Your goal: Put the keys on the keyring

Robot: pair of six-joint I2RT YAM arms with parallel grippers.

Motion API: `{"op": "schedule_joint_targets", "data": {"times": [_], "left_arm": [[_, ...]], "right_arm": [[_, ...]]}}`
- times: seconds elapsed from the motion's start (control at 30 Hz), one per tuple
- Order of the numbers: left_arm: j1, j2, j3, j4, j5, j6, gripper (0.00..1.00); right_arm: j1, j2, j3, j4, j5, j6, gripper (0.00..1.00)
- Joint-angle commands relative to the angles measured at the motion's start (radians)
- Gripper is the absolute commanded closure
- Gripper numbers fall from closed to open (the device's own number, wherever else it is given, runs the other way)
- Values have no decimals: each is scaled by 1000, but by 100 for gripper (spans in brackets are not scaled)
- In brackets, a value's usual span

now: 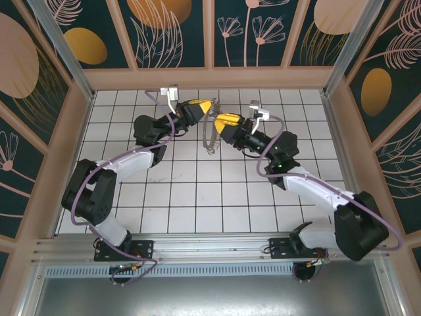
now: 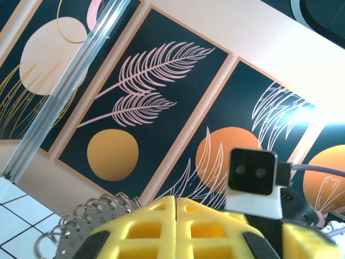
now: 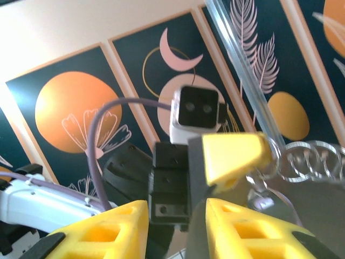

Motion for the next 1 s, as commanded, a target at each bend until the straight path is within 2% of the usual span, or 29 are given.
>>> {"op": "schedule_joint_targets", "data": {"times": [0.0, 0.17, 0.4, 0.57, 0.63, 0.97], "left_arm": [[-3, 12, 36, 71, 14, -12, 100], [-3, -3, 35, 43, 33, 21, 100], [-3, -18, 35, 22, 57, 45, 100], [-4, -23, 38, 20, 68, 47, 100], [-5, -22, 41, 19, 71, 46, 100], [-13, -25, 44, 19, 79, 52, 100]], "right_arm": [[-11, -45, -1, -11, 77, -20, 65], [-15, -7, 77, -25, 131, 55, 62], [-28, 93, 165, 31, 81, 152, 64], [-28, 126, 158, 95, 58, 201, 68], [-64, 136, 147, 125, 49, 223, 70], [-78, 194, 135, 177, 6, 263, 72]]}}
